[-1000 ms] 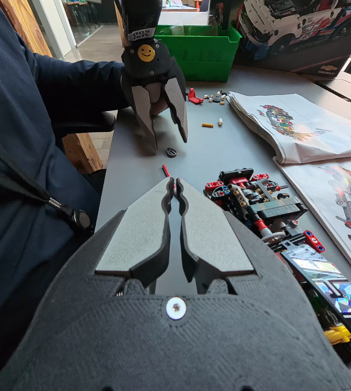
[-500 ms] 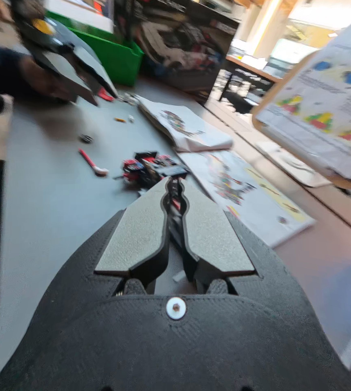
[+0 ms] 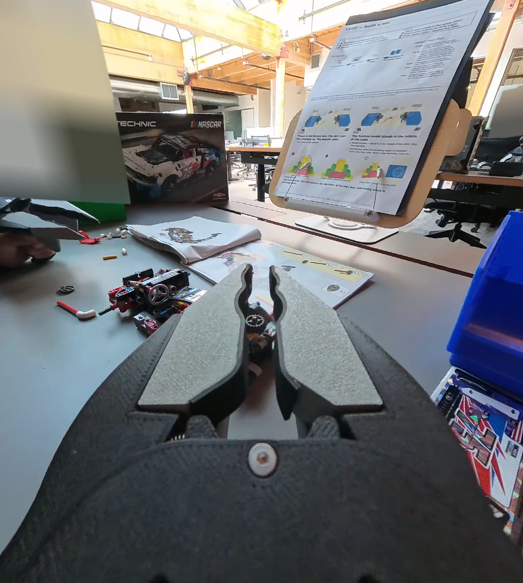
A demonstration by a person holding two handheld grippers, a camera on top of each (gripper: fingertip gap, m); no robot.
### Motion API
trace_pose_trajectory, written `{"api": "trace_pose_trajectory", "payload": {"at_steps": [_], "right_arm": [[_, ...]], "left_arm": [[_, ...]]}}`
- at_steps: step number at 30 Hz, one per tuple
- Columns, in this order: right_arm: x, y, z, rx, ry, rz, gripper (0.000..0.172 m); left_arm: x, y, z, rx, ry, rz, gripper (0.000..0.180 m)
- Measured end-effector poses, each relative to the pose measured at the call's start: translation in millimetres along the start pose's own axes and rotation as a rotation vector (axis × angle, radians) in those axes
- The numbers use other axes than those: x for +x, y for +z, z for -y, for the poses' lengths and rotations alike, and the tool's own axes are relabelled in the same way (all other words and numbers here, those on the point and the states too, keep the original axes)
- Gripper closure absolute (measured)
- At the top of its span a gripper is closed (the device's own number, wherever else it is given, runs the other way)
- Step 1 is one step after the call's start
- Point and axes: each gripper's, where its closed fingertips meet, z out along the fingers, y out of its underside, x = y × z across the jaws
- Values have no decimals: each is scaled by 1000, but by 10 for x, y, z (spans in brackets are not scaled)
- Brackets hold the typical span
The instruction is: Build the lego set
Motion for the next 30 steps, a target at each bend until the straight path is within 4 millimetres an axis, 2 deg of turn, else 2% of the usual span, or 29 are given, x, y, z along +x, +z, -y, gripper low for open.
{"api": "trace_pose_trajectory", "payload": {"at_steps": [16, 26, 30], "right_arm": [[-45, 33, -53, -34, -43, 15, 169], [-180, 70, -76, -59, -124, 31, 170], [-251, 91, -99, -76, -166, 34, 170]], "left_arm": [[-86, 81, 98, 63, -93, -21, 150], [-5, 54, 142, 85, -46, -31, 152], [4, -44, 137, 81, -108, -41, 153]]}}
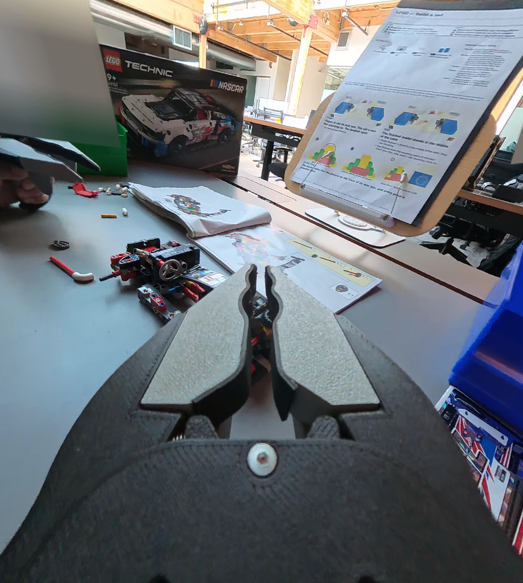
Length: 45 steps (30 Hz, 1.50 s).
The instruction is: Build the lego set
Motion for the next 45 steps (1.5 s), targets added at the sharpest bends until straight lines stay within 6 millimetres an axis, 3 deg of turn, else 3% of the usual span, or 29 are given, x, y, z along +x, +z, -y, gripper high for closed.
{"api": "trace_pose_trajectory", "payload": {"at_steps": [3, 8, 10, 13, 17, 22, 31, 33, 39, 42, 45], "right_arm": [[-40, 7, -15, -13, -16, 3, 170], [-107, 49, -25, -24, -31, 26, 170], [-146, 69, -25, -28, -46, 34, 170], [-207, 107, -28, -38, -67, 43, 171], [-385, 174, 40, -18, -62, 91, 170], [-966, 368, 41, -52, -80, 273, 166], [-2010, 595, -118, -231, -97, 699, 154], [-2204, 617, -150, -266, -107, 790, 151], [-2313, 828, -245, -343, -228, 837, 148], [-2296, 914, -313, -376, -277, 822, 149], [-2318, 939, -341, -373, -255, 833, 151]], "left_arm": [[-129, -284, -144, -92, -71, 44, 151], [-495, -937, -538, -326, -182, 215, 156], [-479, -1016, -611, -376, -267, 166, 155], [-480, -831, -576, -397, -277, 73, 155], [-616, -428, -680, -537, 40, -88, 164], [-699, -149, -815, -662, 147, -312, 163], [-600, 31, -1004, -739, 188, -465, 161], [-536, 63, -997, -727, 167, -506, 169], [-476, 32, -990, -692, 130, -503, 174], [-473, -25, -979, -676, 134, -453, 148], [-496, -77, -993, -666, 130, -449, 156]]}}
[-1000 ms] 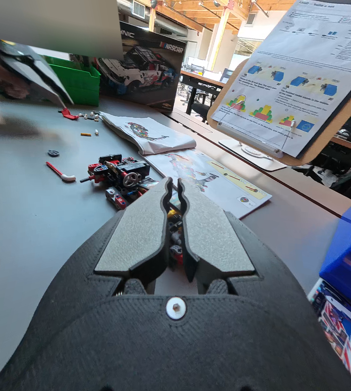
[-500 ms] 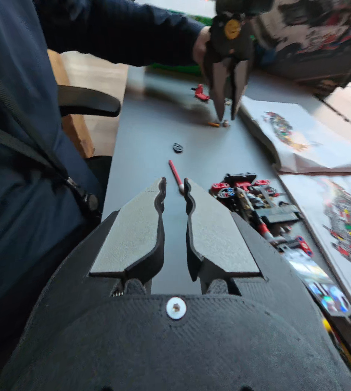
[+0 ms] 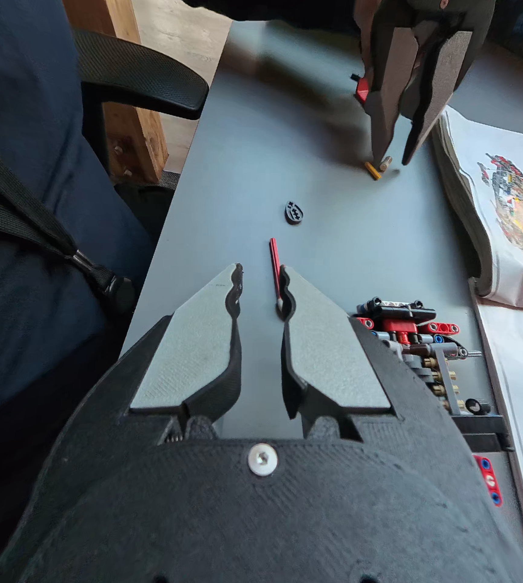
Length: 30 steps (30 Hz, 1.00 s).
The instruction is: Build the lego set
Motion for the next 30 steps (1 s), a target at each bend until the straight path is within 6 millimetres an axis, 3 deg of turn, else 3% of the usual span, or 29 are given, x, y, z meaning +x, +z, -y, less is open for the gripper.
{"api": "trace_pose_trajectory", "payload": {"at_steps": [8, 13, 23, 30], "right_arm": [[-7, 14, -90, -22, 24, 10, 152], [96, 40, -116, -76, -6, -24, 153], [147, 203, -202, -185, -93, -36, 160], [143, 277, -307, -238, -44, -6, 164]], "left_arm": [[60, 14, -9, 9, 32, -125, 174], [55, 27, 15, 37, 10, -120, 167], [81, 45, 46, 42, 58, -129, 173], [76, 53, 60, 37, 82, -118, 171]]}}
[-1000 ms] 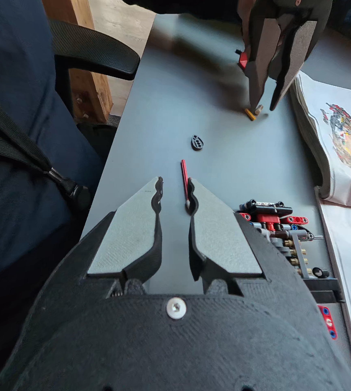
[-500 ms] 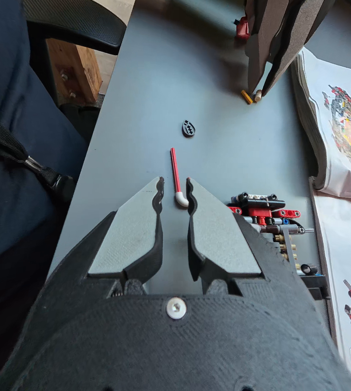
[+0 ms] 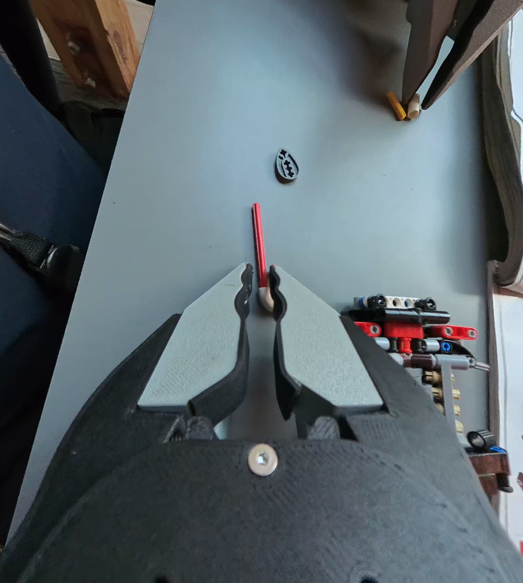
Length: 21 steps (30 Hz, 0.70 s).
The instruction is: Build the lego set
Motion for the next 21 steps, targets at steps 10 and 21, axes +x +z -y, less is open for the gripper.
{"api": "trace_pose_trajectory", "payload": {"at_steps": [10, 21], "right_arm": [[-69, 40, 61, 31, 86, 11, 170], [5, -199, 312, 195, 408, 117, 171]], "left_arm": [[25, -5, 7, -4, -48, 49, 175], [855, 135, 785, 45, 247, 46, 175]]}}
